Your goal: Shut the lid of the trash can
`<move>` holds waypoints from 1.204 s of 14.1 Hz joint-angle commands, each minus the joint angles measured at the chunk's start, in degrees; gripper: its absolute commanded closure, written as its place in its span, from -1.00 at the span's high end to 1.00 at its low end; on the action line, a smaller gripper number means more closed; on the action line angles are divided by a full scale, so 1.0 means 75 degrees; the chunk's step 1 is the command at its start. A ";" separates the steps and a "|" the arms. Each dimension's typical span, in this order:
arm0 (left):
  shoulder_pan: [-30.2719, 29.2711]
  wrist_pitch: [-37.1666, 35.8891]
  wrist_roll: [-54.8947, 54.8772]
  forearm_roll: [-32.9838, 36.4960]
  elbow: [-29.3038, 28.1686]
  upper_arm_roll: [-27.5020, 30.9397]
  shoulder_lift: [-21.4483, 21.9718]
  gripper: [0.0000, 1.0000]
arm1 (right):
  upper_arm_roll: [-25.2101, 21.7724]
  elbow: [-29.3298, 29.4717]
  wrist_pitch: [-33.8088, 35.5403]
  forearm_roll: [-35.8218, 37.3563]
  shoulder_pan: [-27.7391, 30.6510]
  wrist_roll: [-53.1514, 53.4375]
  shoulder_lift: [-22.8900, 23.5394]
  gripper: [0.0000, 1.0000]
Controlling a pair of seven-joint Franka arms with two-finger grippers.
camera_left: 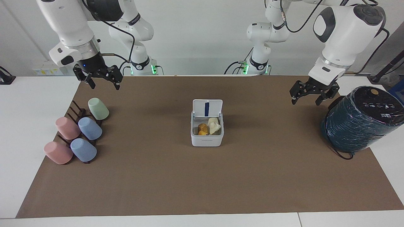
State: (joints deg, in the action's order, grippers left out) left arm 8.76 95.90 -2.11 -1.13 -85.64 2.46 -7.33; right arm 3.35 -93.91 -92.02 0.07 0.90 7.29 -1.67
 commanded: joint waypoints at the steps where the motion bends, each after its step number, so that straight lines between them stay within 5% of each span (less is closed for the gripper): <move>1: 0.0004 0.0092 -0.0350 -0.0001 -0.0311 0.0071 0.0263 1.00 | 0.0022 -0.0158 -0.0013 -0.0044 0.0056 -0.0163 -0.0164 1.00; 12: 0.0109 0.0127 -0.0281 -0.0001 -0.0369 0.0048 0.0263 1.00 | 0.0022 -0.0158 -0.0013 -0.0044 0.0056 -0.0163 -0.0164 1.00; 17: 0.0869 0.0863 0.0289 -0.0013 -0.2229 0.0047 0.1163 1.00 | 0.0022 -0.0158 -0.0013 -0.0044 0.0056 -0.0163 -0.0164 1.00</move>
State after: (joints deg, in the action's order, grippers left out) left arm 12.13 97.55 -2.94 -1.13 -92.66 2.18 -4.48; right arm 3.35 -93.91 -92.02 0.07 0.90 7.29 -1.67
